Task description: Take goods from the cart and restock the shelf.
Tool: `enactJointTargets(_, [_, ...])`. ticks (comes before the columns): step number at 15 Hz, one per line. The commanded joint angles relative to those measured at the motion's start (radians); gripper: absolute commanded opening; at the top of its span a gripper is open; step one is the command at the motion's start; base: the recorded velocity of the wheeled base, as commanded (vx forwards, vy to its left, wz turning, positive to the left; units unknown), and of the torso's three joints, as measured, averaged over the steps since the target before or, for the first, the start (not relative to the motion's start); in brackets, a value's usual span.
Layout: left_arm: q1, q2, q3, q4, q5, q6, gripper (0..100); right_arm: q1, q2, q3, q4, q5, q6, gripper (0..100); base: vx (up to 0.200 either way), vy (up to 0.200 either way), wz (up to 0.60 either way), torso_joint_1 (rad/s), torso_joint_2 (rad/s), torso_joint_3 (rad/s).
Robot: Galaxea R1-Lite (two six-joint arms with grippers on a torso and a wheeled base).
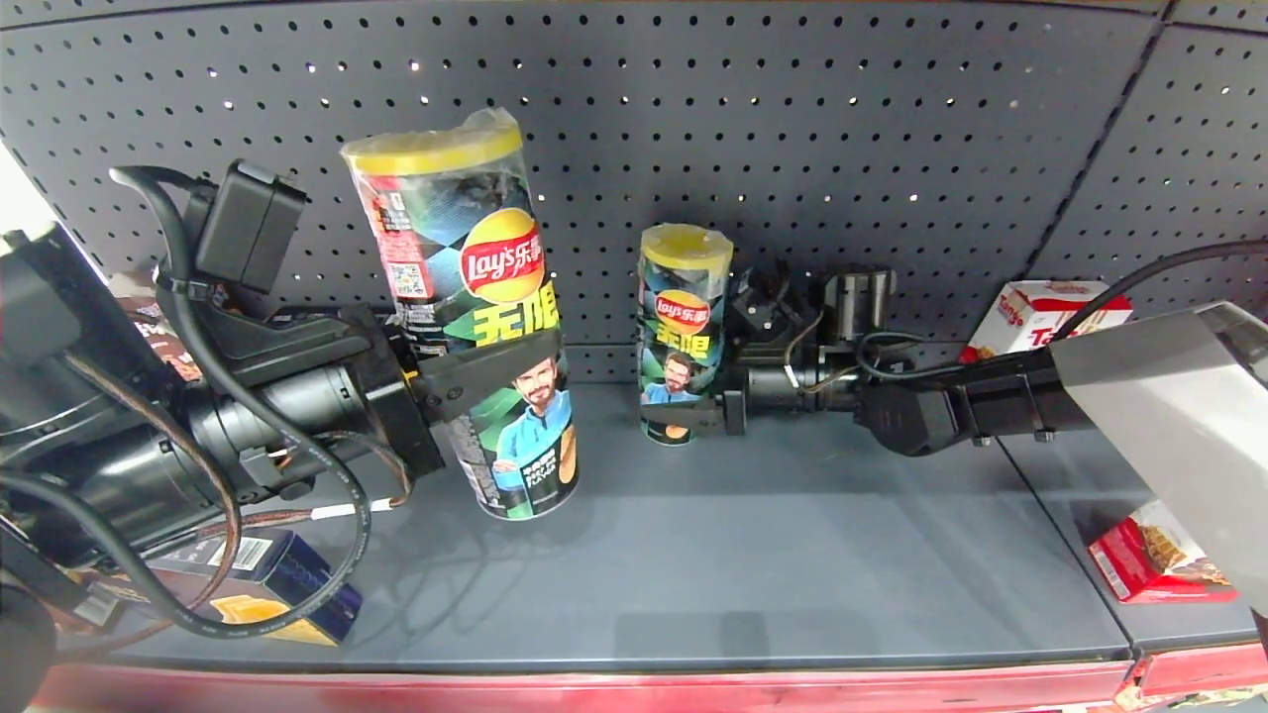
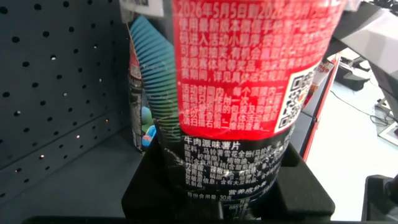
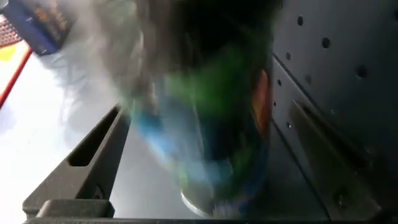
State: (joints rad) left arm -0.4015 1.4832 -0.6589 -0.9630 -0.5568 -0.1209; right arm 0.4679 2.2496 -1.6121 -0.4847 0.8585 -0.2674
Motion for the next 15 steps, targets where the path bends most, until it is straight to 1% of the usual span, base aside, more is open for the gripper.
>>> enactJointTargets(1, [0.0,0.002,0.001,0.0,0.002,0.0,0,0.02,0.038,-0.034,-0.015,-0.01,0.016,100,0.0,0.0,0.0,0.0,0.0,0.0])
enactJointTargets(2, [0.0,0.002,0.002,0.0,0.0,0.0,0,0.023,0.053,-0.045,-0.034,-0.006,0.025,100,0.0,0.0,0.0,0.0,0.0,0.0])
enactJointTargets(3, [0.0,0.002,0.007,0.0,0.0,0.0,0,0.023,0.074,-0.06,-0.069,-0.006,0.027,0,0.0,0.0,0.0,0.0,0.0,0.0])
enactJointTargets(6, [0.0,-0.001,0.016,-0.002,0.002,0.0,0,0.025,0.058,-0.054,-0.074,-0.012,0.039,0,0.0,0.0,0.0,0.0,0.0,0.0])
enactJointTargets(8, [0.021,-0.001,0.018,-0.003,-0.003,0.001,0,0.02,0.035,-0.031,-0.077,-0.012,0.039,0,0.0,0.0,0.0,0.0,0.0,0.0])
enactJointTargets(12, [0.024,-0.003,0.022,-0.002,-0.003,0.001,0,0.015,-0.065,0.081,-0.087,-0.004,0.037,0,0.0,0.0,0.0,0.0,0.0,0.0])
enactJointTargets(15, [0.024,-0.008,0.022,0.003,-0.003,0.001,0,0.023,-0.194,0.189,-0.089,-0.003,0.04,0,0.0,0.0,0.0,0.0,0.0,0.0])
